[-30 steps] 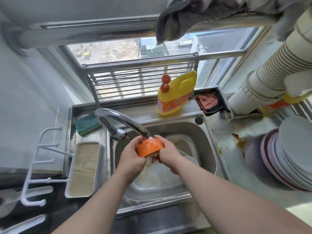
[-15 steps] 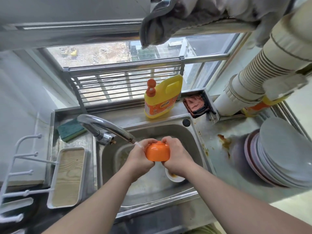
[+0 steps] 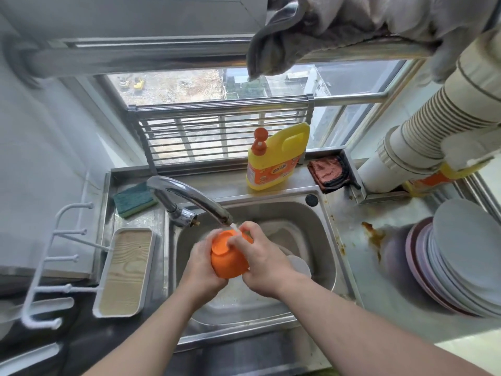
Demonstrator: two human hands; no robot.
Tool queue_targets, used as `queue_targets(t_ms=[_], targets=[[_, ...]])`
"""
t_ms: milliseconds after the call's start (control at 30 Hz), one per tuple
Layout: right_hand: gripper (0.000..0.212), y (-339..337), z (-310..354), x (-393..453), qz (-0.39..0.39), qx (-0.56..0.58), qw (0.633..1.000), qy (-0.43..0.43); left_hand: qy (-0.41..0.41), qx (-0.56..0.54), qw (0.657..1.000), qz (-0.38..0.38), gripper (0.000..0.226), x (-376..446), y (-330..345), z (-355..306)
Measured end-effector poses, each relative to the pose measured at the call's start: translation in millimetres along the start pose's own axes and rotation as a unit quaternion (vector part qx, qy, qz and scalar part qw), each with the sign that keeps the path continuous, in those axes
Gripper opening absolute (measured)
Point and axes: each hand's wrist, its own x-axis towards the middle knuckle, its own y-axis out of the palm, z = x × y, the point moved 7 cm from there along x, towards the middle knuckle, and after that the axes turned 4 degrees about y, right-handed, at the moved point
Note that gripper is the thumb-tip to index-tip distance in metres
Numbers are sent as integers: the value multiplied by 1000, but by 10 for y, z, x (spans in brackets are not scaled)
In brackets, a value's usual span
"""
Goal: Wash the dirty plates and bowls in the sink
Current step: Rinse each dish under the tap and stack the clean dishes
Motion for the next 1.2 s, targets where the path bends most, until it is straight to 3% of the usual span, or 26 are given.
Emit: queue_targets(t_ms=[167, 300, 433, 500, 567, 633, 767, 833, 1000, 1100, 1200], targets=[[66, -19, -189, -129, -9, -30, 999, 10, 32, -27, 999, 18, 100, -16, 167, -96], [60, -114, -406, -200, -47, -52, 998, 0, 12, -86, 993, 74, 104, -26, 363, -300], [63, -129, -590, -259, -72, -60, 996, -1, -79, -265, 958, 77, 89, -2, 429, -462], [62, -169, -664, -295, -79, -6, 996, 29, -136, -313, 938, 61, 73, 85, 433, -495], [60, -233, -743, -331, -82, 127, 983, 105, -168, -321, 931, 52, 54, 179, 405, -529], [58, -191, -815, -355, -57, 271, 939, 202, -199, -325, 923, 48, 36, 234, 370, -526], [36, 62, -769, -352, 6, 541, 789, 291, -203, -287, 935, 47, 32, 240, 345, -458], [29, 143, -769, -363, 21, 584, 744, 322, -226, -335, 914, 41, 31, 196, 374, -416], [50, 354, -787, -325, 8, 653, 645, 398, -276, -443, 852, 41, 38, 59, 496, -394], [65, 423, -709, -294, 16, 667, 603, 437, -271, -444, 853, 34, 43, 42, 496, -368], [74, 457, -625, -238, 18, 665, 587, 461, -256, -438, 862, 17, 32, 73, 413, -339]])
